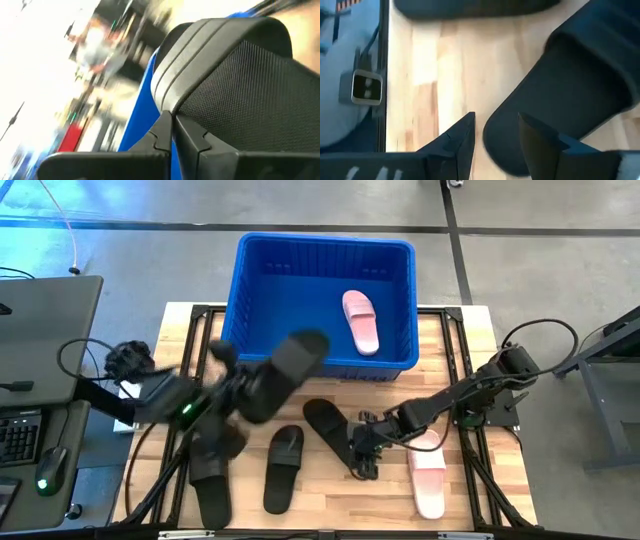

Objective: Pick and place slides into bin
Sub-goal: Put the black slipper into the blue basket

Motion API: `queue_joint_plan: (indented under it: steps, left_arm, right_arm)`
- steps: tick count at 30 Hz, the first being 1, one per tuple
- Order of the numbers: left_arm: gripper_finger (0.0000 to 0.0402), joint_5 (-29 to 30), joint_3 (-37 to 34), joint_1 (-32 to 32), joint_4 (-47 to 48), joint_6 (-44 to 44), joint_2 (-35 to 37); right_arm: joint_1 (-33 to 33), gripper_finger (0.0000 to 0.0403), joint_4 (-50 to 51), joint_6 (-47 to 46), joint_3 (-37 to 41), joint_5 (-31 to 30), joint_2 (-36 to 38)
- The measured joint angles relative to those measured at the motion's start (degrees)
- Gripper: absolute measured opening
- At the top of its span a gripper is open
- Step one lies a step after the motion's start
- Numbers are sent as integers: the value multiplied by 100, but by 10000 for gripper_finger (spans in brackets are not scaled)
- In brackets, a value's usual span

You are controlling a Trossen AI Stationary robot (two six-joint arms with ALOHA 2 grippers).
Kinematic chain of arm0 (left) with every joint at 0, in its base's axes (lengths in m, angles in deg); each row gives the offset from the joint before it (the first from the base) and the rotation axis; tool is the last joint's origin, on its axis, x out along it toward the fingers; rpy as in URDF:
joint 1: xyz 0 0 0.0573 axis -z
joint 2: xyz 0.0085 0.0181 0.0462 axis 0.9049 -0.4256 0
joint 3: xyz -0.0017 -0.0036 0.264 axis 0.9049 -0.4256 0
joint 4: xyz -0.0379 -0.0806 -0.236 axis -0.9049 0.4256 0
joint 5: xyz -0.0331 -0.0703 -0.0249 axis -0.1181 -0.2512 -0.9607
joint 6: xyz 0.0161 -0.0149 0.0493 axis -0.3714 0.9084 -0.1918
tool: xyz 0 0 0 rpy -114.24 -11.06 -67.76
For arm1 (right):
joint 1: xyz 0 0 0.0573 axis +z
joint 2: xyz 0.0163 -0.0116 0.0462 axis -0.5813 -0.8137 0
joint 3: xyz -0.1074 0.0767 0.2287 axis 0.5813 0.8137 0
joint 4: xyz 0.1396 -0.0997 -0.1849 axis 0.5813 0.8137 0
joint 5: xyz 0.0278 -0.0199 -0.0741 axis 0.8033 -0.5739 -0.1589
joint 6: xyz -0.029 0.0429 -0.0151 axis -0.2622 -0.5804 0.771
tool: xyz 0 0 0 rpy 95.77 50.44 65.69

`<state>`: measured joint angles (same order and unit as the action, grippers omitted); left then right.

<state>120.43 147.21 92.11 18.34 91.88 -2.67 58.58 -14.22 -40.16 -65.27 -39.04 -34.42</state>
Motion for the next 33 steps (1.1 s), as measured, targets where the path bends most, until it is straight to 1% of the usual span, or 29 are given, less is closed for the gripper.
queue_joint_plan:
  steps: [3, 6, 10, 13, 16, 20, 22, 24, 25, 28, 33]
  left_arm:
    - [0, -199, 0, -1012, 6, -19, -6]
    - [0, -410, -49, -2117, -40, -248, -6]
    - [0, -561, -397, -3495, -512, -531, -8]
    - [0, -870, -746, -4443, -1067, -1008, -2]
    - [0, -1232, -1414, -5177, -2147, -1774, -6]
    - [0, -2093, -2474, -5895, -4023, -3119, -11]
    - [0, -2392, -2993, -6180, -5040, -3708, -13]
    - [0, -2606, -3469, -6422, -5933, -3988, -13]
    - [0, -2692, -3659, -6538, -6237, -4008, -13]
    - [0, -2941, -4090, -6906, -6659, -4006, -13]
    - [0, -3166, -4624, -7413, -6708, -3853, -13]
  right_arm:
    - [163, 139, 44, 181, 0, -62, 0]
    - [227, 139, 43, 343, 0, -65, 0]
    - [204, 139, 44, 392, 0, -88, 0]
    - [151, 139, 44, 465, 0, -101, 0]
    - [101, 139, 58, 484, 0, -101, 0]
    - [82, 139, 57, 497, 0, -193, 0]
    - [84, 139, 59, 499, 0, -316, 0]
    - [84, 139, 59, 499, 0, -370, 0]
    - [84, 139, 59, 499, 0, -370, 0]
    - [82, 139, 59, 499, 0, -378, 0]
    - [84, 139, 59, 499, 0, -382, 0]
